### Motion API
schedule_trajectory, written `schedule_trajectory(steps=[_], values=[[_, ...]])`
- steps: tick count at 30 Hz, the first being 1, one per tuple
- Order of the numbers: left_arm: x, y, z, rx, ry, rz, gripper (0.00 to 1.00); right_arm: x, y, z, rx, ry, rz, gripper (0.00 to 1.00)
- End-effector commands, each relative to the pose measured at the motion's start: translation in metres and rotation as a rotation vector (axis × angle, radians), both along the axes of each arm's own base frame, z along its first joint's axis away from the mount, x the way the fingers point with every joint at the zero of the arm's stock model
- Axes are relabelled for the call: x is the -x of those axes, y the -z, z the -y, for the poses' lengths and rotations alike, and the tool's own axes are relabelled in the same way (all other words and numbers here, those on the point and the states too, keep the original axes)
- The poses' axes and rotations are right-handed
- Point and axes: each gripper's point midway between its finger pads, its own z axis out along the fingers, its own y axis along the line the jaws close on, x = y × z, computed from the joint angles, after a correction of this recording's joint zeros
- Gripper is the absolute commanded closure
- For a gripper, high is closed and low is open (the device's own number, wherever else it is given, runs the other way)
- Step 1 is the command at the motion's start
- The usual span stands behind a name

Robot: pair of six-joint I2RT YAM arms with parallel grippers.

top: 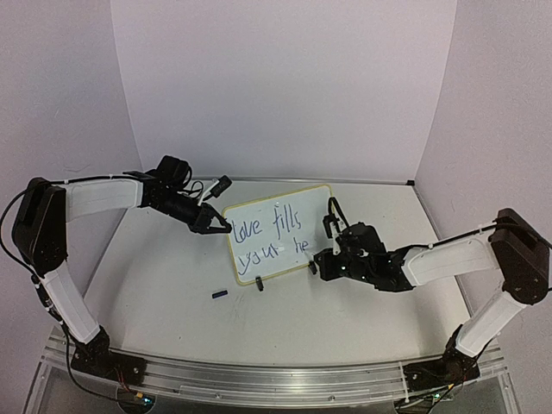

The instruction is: Write a sentence on the whiteboard

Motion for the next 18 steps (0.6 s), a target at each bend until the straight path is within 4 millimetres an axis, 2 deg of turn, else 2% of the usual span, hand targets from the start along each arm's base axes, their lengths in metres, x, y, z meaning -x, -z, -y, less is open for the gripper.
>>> schedule_trajectory(steps=[1, 13, 18], values=[[-0.006, 0.001, -0.006, -0.073, -0.006, 0.075, 1.00, 0.000, 0.011, 0.009, 0.016, 0.034, -0.012, 1.00], [-0.006, 0.001, -0.007, -0.074, -0.007, 0.078, 1.00, -0.009, -0.004, 0.024, 0.027, 0.127, 0.041, 1.00], [-0.006, -0.001, -0.007, -0.072, -0.007, 0.080, 1.00, -0.002, -0.026, 0.031, -0.020, 0.121, 0.076, 1.00]])
